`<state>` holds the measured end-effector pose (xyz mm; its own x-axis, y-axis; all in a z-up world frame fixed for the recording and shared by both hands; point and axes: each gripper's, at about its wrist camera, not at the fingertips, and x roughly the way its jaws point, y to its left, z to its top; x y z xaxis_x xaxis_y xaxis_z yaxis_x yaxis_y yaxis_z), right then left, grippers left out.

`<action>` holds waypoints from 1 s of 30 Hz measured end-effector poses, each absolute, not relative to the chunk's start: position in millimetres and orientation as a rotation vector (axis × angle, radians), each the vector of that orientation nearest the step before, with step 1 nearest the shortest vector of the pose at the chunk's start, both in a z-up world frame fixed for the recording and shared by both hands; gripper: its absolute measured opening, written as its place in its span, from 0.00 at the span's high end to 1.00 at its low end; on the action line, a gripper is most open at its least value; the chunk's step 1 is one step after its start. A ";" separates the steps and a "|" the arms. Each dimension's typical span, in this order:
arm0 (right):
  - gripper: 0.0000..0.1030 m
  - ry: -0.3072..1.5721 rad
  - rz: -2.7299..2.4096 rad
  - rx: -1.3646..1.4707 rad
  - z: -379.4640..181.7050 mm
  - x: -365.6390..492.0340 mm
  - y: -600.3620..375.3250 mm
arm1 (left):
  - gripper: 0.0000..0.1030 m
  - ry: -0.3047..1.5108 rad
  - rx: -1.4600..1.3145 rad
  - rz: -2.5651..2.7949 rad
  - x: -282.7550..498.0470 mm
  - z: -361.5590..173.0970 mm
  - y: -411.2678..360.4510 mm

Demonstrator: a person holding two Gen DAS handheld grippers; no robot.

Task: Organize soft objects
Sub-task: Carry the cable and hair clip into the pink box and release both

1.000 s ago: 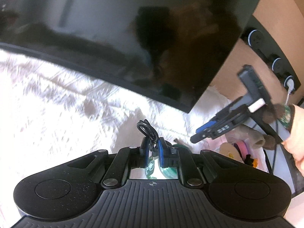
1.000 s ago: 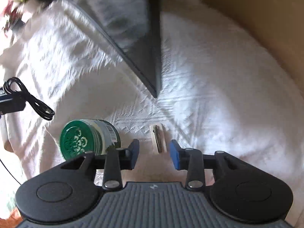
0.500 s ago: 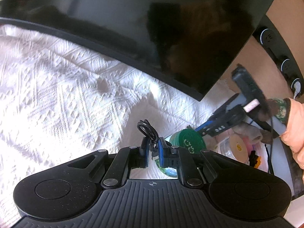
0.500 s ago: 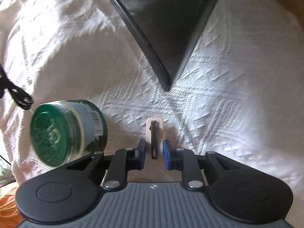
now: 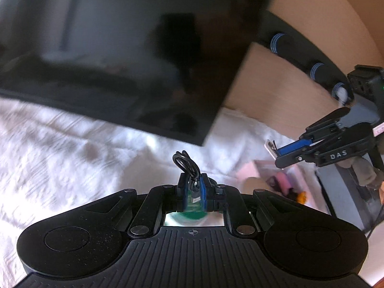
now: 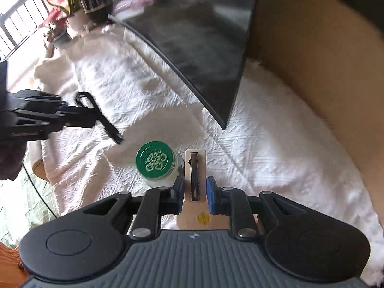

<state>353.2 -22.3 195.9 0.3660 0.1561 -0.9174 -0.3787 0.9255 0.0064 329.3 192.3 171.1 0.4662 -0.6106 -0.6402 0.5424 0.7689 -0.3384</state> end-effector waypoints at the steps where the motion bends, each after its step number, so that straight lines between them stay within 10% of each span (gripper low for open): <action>1: 0.82 1.130 0.340 -0.210 203.5 342.7 -26.9 | 0.87 0.821 -0.085 -0.727 326.0 173.6 184.8; 30: 0.82 1.014 -0.073 0.116 145.8 210.7 -196.3 | 0.87 1.021 0.225 -1.114 251.6 79.4 -102.8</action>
<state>210.7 -196.3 145.8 0.5270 -0.0069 -0.8498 0.1148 0.9914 0.0632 251.6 -102.8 79.4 0.0640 -0.6343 -0.7705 0.8226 0.4706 -0.3190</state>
